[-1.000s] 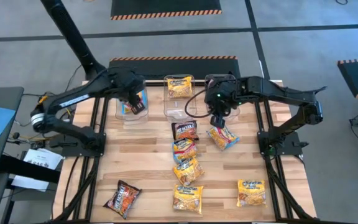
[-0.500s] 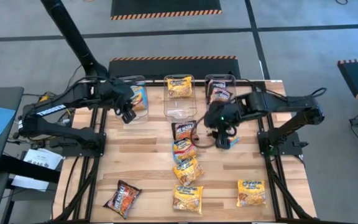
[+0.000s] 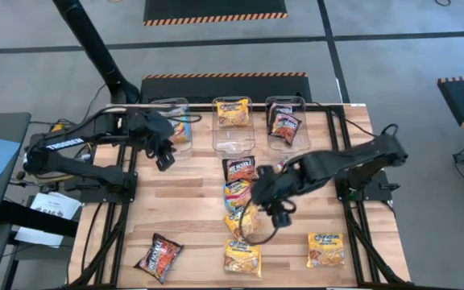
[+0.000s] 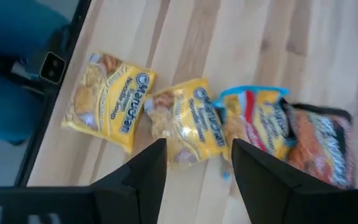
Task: Sort Maruchan noodles
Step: Put the yellow noodle pack into the middle transparent bin
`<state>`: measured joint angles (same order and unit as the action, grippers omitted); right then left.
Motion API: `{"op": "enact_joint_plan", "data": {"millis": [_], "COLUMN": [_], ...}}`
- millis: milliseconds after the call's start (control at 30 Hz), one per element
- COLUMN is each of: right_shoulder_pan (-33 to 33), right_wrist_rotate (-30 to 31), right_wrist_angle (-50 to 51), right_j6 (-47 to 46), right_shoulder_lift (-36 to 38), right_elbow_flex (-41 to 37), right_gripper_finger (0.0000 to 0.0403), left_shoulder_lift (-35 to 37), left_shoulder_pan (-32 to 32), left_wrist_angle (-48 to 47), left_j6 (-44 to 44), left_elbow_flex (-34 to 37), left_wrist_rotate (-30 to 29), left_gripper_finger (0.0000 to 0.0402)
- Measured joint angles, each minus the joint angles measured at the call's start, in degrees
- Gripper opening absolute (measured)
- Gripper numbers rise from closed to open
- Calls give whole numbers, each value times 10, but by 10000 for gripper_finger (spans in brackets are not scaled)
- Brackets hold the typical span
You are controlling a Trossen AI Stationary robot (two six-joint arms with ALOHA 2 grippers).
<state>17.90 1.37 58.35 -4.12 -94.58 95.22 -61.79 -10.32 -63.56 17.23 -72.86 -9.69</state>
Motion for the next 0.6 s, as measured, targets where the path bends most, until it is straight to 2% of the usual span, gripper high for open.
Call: {"op": "enact_joint_plan", "data": {"millis": [367,600], "right_shoulder_pan": [3,4], "right_wrist_rotate": [-5,-28], "right_wrist_angle": [-11,-25], "right_j6": [14,46], "right_shoulder_lift": [-112,-156], "right_elbow_flex": [1,-1], "right_gripper_finger": [198,198], "left_shoulder_lift": [0,0], "left_shoulder_pan": [94,124], "left_wrist_angle": [1,0], "left_j6": [35,52], "left_elbow_flex": [0,0], "left_wrist_rotate": [-16,-41], "left_gripper_finger": [111,111]}}
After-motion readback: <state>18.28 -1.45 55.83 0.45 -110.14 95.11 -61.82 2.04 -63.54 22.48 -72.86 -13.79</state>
